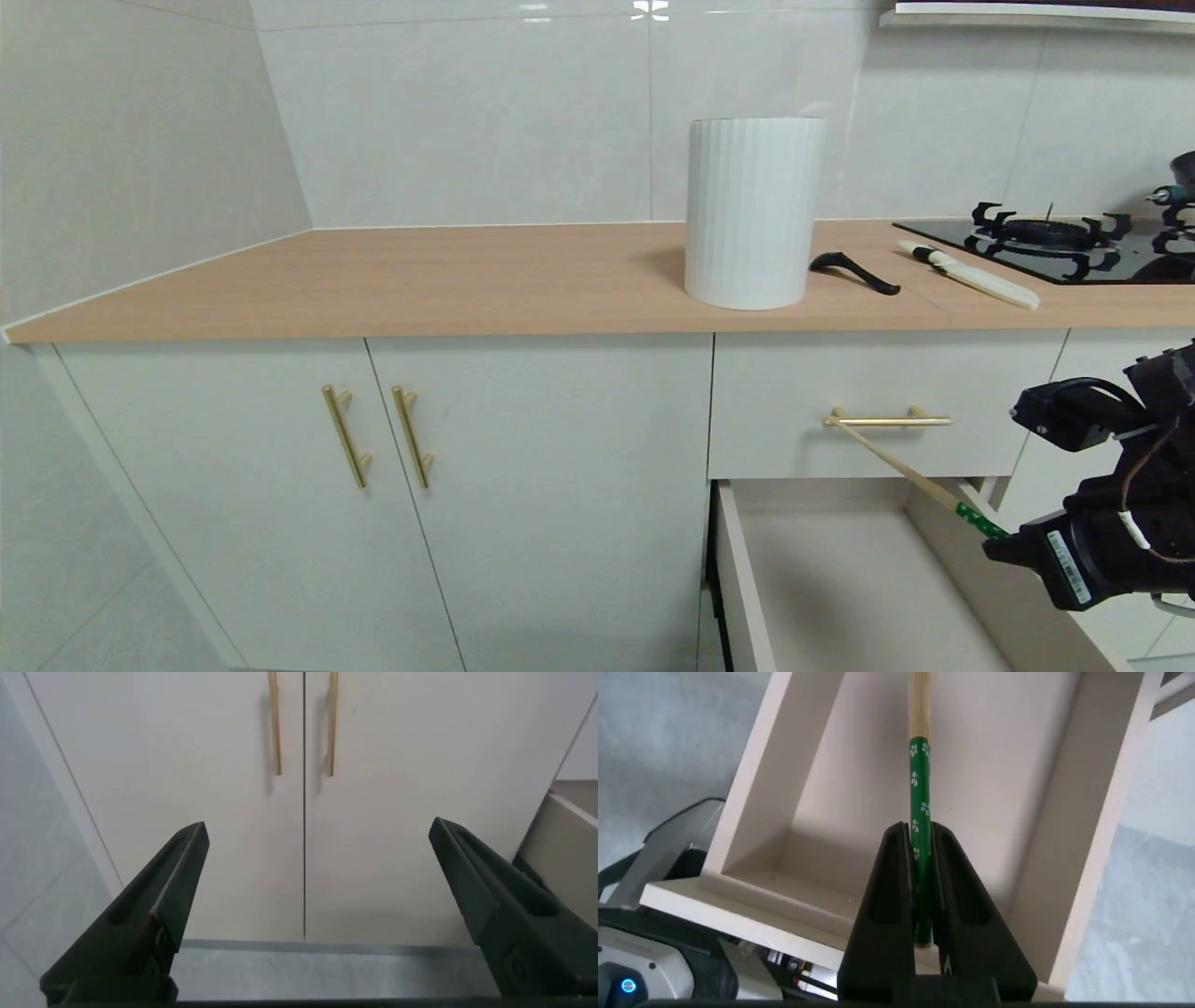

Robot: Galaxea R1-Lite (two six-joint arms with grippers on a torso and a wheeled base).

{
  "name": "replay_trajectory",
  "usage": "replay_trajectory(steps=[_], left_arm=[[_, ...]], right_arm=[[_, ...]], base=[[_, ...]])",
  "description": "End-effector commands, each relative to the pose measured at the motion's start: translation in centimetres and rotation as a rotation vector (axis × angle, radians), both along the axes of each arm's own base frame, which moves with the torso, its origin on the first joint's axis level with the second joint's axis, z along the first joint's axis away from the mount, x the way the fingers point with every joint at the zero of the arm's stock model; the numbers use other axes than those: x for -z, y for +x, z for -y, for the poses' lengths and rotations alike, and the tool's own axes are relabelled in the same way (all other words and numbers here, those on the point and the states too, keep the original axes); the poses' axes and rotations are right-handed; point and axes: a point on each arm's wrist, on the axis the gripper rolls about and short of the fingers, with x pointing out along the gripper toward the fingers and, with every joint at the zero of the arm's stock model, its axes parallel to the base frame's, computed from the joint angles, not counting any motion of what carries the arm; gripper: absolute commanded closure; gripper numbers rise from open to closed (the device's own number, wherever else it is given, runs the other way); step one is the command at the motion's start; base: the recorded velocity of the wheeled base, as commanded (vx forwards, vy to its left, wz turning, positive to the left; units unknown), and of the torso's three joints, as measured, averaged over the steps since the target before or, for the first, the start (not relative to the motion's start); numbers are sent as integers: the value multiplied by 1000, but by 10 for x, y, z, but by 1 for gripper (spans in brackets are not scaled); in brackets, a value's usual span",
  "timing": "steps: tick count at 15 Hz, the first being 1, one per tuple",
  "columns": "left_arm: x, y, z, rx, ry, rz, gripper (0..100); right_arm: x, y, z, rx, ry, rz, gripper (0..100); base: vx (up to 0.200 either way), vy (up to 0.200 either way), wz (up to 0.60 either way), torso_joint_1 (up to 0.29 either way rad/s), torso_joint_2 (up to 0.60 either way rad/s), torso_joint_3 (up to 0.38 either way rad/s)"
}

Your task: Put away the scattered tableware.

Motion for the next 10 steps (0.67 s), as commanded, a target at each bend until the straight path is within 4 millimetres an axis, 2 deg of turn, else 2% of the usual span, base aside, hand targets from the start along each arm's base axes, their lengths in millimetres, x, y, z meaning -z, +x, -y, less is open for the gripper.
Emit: replay_trajectory(steps=[1,6,10], left_arm=[[0,0,0,-1,0,0,0],[0,0,0,-1,0,0,0],[0,0,0,-1,0,0,0]], right_arm=[[12,6,-9,-30,-20,-60,100],[64,21,-41,-121,-126,-270,100],[104,60,-58,4,-112,-393,100]], base=[[0,0,0,-119,203,110],[0,0,0,-18,37,23],[0,0,0,0,0,0]])
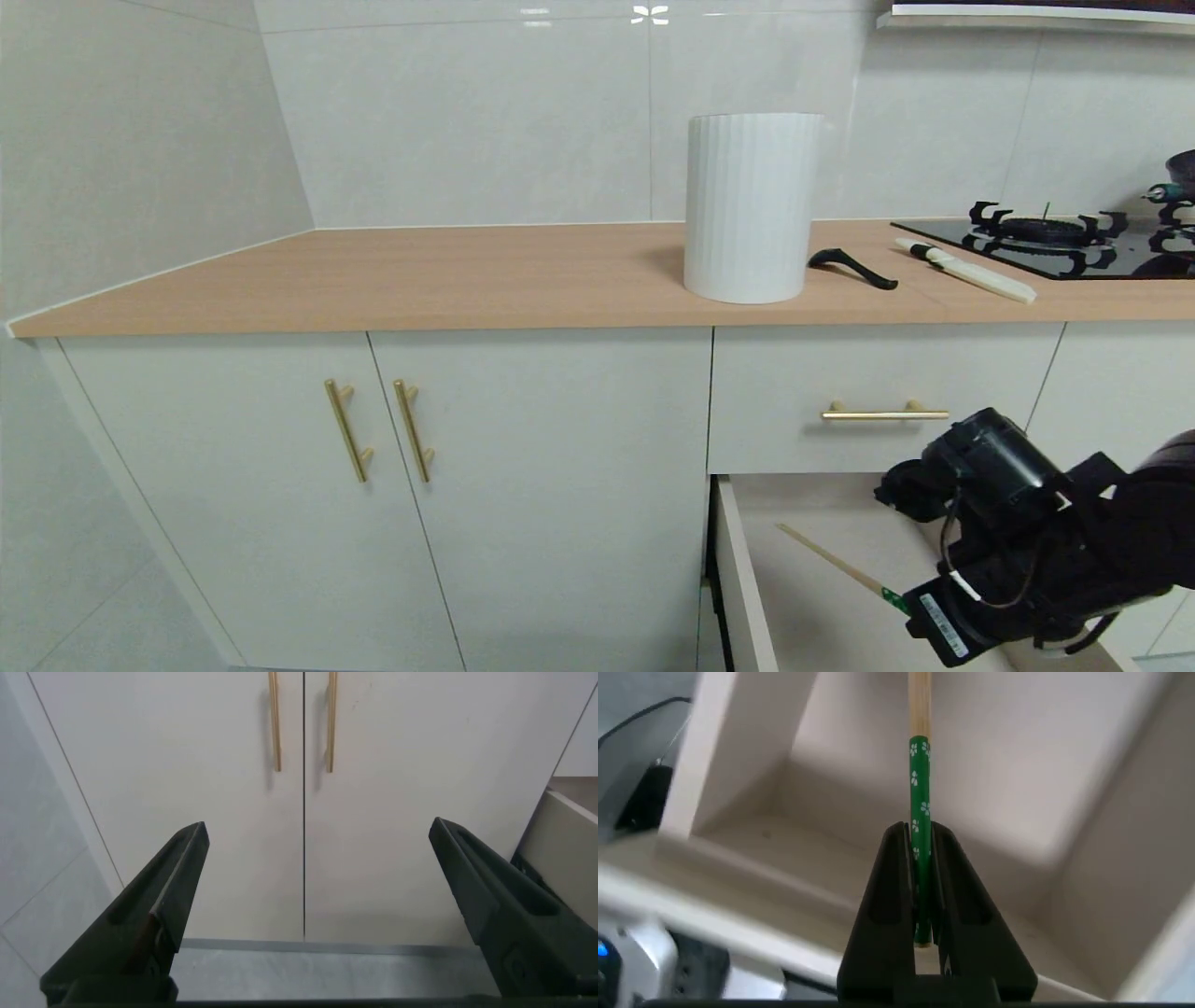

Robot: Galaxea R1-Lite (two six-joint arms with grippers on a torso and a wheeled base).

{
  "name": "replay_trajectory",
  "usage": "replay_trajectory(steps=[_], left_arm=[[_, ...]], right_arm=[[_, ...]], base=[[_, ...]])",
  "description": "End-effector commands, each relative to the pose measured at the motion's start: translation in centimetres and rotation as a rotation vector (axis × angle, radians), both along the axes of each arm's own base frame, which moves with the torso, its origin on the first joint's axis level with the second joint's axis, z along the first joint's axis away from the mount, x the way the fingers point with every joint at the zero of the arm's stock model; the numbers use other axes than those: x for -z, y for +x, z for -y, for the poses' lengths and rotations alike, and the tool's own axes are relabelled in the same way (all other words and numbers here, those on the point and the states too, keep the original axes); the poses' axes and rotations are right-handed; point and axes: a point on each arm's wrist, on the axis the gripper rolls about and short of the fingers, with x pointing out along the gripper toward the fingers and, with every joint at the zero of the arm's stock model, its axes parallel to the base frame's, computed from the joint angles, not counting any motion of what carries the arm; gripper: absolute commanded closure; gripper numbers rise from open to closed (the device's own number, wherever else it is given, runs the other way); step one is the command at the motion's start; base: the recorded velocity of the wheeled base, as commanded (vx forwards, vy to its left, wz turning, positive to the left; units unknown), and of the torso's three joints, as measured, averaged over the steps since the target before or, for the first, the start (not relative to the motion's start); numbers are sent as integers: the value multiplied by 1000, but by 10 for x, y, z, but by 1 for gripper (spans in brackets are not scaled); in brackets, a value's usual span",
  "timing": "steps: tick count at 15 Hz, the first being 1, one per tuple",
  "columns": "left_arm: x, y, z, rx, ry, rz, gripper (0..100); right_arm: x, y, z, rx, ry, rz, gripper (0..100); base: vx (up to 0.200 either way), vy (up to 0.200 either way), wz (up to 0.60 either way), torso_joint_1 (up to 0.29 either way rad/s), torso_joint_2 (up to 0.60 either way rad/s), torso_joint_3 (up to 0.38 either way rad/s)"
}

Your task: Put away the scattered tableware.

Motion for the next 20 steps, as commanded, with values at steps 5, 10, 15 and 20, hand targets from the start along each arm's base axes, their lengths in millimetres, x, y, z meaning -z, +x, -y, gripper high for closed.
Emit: replay_trajectory(steps=[5,10,15,20], left_arm=[[0,0,0,-1,0,0,0],[0,0,0,-1,0,0,0],[0,0,0,-1,0,0,0],[0,0,0,-1,0,0,0]], right_arm=[[81,73,-28,170,-41,-185,100],[109,92,-37,206,-74,-208,100],[120,89,-43,210,-190,-174,100],[121,88,-43,210,-193,-176,100]], base=[[0,0,0,0,0,0],[0,0,0,0,0,0],[0,0,0,0,0,0],[0,0,0,0,0,0]])
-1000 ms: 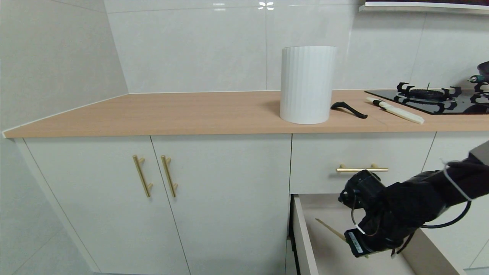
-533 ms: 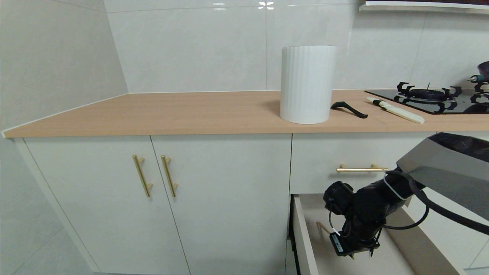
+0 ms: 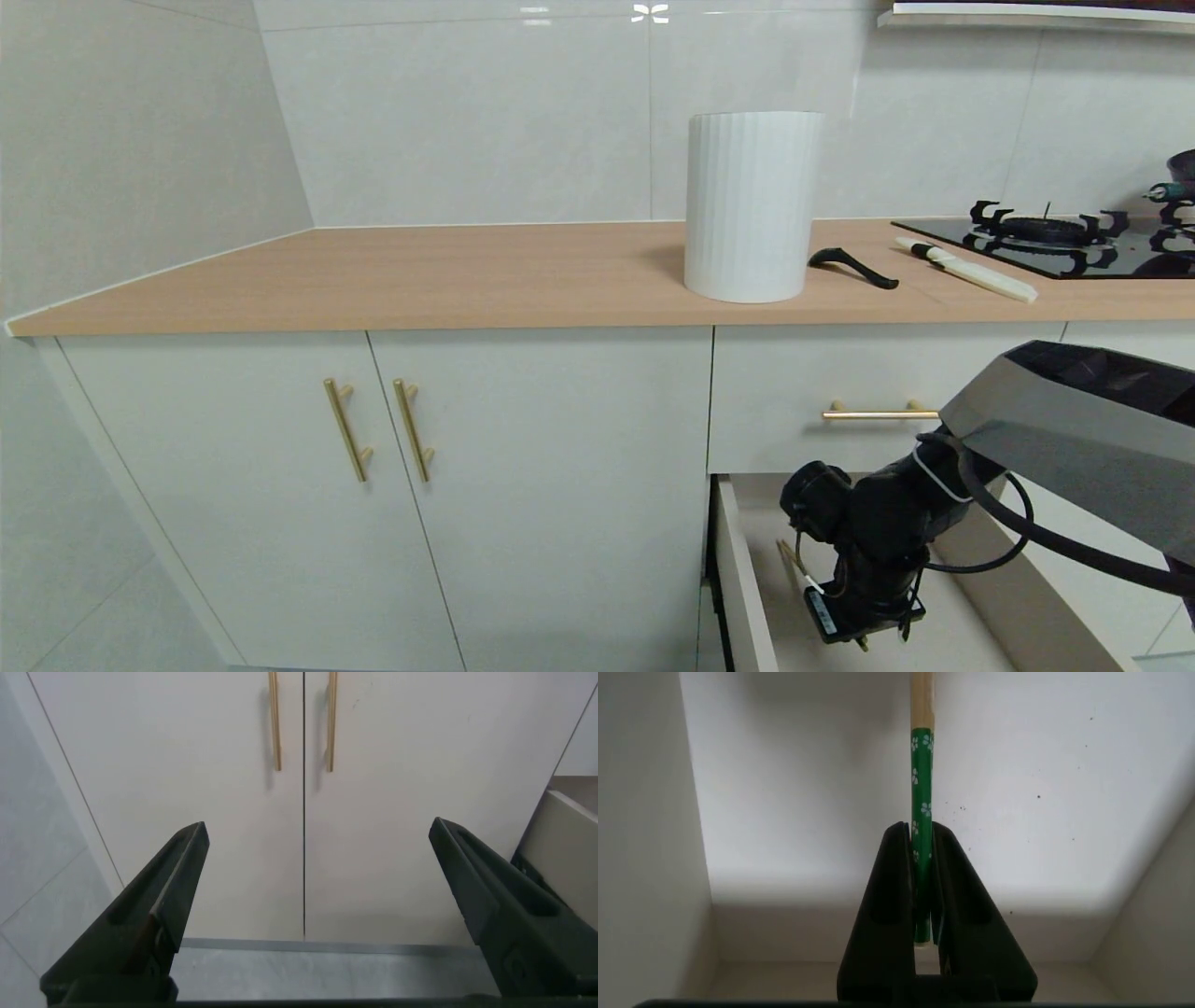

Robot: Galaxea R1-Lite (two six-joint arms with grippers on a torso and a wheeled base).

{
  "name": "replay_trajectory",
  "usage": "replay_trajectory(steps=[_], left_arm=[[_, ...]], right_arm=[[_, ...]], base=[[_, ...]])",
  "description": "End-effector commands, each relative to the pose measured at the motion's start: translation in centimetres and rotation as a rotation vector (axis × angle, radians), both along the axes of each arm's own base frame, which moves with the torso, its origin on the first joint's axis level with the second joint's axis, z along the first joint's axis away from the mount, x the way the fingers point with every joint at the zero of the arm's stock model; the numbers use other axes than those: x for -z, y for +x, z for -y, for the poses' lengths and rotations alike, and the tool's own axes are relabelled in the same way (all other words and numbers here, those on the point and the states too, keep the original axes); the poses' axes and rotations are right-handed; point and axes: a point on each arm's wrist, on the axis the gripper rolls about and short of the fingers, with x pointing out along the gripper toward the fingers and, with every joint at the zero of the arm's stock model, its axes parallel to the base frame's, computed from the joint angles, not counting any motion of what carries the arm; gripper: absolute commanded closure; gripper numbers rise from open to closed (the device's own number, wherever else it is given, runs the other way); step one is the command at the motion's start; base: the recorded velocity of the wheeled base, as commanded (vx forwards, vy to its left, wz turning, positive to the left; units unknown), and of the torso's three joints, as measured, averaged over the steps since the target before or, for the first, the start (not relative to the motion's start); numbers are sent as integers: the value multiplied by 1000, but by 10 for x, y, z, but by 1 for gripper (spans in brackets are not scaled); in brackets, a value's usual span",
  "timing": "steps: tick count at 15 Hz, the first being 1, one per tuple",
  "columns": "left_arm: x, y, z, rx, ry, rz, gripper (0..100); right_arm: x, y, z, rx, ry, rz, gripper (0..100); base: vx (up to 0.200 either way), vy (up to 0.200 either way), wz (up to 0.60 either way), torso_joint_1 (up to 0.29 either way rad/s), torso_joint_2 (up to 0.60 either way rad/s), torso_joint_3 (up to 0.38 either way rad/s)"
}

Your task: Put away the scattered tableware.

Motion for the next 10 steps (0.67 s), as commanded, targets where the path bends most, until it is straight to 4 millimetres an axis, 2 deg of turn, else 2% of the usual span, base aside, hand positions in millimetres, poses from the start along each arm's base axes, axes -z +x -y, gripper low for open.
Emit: replay_trajectory(steps=[1,2,3,10], left_arm=[[0,0,0,-1,0,1,0],[0,0,0,-1,-2,1,0],[0,0,0,-1,0,1,0],[0,0,0,-1,0,1,0]], right_arm=[[0,0,0,-1,0,-1,100],[0,0,0,-1,0,-1,100],[0,-1,0,-1,-2,-3,0],[-1,-1,0,-1,0,-1,0]], base=[[0,0,0,0,0,0],[0,0,0,0,0,0],[0,0,0,0,0,0],[0,0,0,0,0,0]])
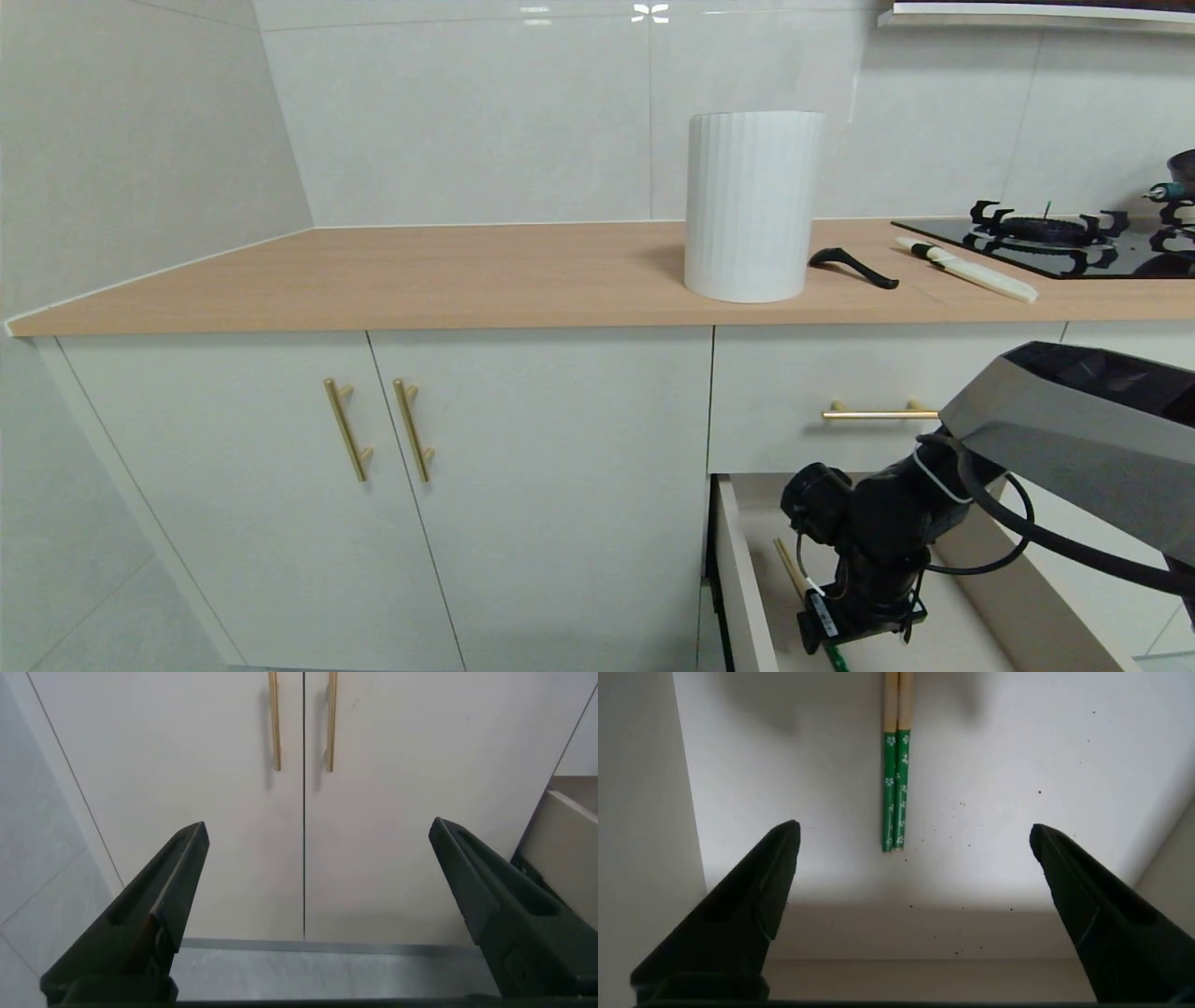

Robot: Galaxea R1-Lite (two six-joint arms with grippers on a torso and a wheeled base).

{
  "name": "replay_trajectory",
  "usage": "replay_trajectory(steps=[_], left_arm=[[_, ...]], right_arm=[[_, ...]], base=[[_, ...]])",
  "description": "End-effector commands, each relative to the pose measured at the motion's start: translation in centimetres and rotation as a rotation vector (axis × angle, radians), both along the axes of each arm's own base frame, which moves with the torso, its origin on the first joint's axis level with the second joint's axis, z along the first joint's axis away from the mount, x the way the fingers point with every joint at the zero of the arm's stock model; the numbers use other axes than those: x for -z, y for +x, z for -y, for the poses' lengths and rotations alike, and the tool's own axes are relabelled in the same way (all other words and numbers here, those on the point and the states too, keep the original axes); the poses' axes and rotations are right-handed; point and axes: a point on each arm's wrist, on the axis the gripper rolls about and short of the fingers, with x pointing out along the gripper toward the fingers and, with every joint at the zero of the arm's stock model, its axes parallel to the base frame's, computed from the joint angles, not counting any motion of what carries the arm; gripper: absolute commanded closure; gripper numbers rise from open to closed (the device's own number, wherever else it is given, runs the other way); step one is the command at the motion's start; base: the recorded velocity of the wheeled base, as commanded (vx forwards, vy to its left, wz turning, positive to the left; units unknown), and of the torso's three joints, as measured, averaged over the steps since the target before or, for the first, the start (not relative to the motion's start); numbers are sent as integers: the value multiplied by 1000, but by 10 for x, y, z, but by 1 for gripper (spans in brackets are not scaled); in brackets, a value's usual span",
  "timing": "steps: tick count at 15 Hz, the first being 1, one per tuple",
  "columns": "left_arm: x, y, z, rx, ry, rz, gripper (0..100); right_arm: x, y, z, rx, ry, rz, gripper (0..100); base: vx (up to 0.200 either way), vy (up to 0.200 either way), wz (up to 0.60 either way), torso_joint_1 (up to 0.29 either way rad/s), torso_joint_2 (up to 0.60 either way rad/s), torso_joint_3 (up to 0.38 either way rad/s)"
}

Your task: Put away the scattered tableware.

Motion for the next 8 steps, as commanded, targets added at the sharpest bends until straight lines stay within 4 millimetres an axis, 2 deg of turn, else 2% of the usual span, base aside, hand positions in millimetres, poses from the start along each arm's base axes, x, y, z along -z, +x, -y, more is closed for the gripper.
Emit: replay_trajectory(steps=[1,2,3,5,6,7,8], left_arm=[[0,0,0,-1,-1,-1,0],[0,0,0,-1,-1,0,0],[0,0,0,-1,-1,0,0],[0,0,0,-1,-1,0,0],[0,0,0,-1,-1,0,0],[0,0,0,-1,-1,0,0],[0,0,0,-1,-1,0,0]], right_arm=[[-3,0,0,4,5,10,0],[-11,1,0,31,18,31,0],[-27,-1,0,67,44,71,0],[-68,-11,8,81,91,130,0],[-96,-21,19,86,141,180,0],[-109,-26,23,88,168,209,0],[-133,-34,32,83,203,272,0]], base=[[0,0,0,0,0,0],[0,0,0,0,0,0],[0,0,0,0,0,0],[0,0,0,0,0,0],[0,0,0,0,0,0],[0,0,0,0,0,0],[0,0,0,0,0,0]])
